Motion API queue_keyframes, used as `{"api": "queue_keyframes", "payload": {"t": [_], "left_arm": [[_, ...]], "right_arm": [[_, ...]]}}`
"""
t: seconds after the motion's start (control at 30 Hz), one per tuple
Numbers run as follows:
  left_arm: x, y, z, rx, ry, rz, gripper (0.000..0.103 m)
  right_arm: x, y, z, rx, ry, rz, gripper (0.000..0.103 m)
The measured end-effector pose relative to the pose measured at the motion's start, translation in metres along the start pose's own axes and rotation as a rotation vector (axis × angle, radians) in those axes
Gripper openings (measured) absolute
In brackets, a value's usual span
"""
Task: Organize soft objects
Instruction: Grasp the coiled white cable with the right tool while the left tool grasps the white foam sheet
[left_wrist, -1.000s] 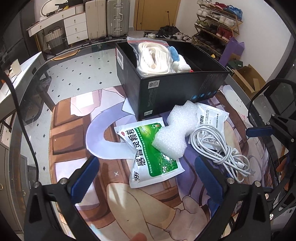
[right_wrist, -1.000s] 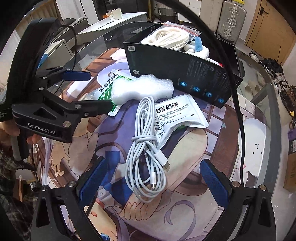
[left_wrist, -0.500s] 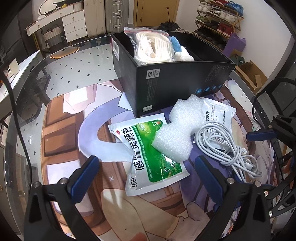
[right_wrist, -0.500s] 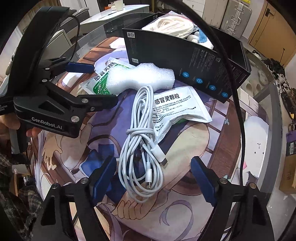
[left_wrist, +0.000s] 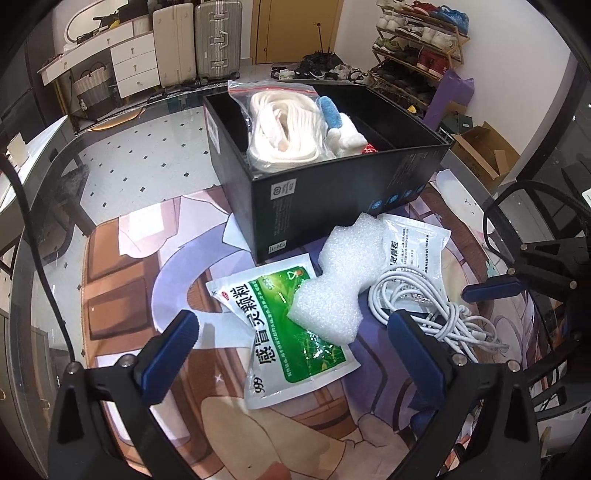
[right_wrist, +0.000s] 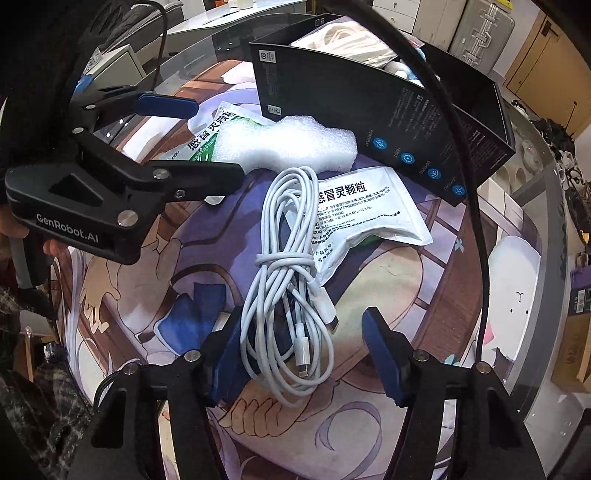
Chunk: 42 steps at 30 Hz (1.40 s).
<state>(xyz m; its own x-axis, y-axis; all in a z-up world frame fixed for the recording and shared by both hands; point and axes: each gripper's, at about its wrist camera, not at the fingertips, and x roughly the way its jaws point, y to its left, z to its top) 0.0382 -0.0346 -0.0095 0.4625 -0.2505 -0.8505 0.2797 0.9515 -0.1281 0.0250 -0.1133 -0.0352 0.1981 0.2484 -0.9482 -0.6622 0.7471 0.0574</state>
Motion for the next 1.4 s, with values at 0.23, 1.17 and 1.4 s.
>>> {"api": "queue_keyframes", "payload": {"t": [0.23, 1.17, 1.4], "left_arm": [[0.003, -0.011, 0.008, 0.079, 0.013, -0.007, 0.097], [0.017, -0.032, 0.026, 0.312, 0.091, 0.050, 0.045], [0.016, -0.033, 0.024, 0.299, 0.098, 0.040, 0.036]], "right_arm": [[-0.007, -0.007, -0.003, -0.016, 0.012, 0.000, 0.042], [-0.008, -0.023, -0.016, -0.087, 0.099, 0.024, 0.024], [-0.012, -0.020, -0.018, -0.090, 0.093, 0.033, 0.024]]}}
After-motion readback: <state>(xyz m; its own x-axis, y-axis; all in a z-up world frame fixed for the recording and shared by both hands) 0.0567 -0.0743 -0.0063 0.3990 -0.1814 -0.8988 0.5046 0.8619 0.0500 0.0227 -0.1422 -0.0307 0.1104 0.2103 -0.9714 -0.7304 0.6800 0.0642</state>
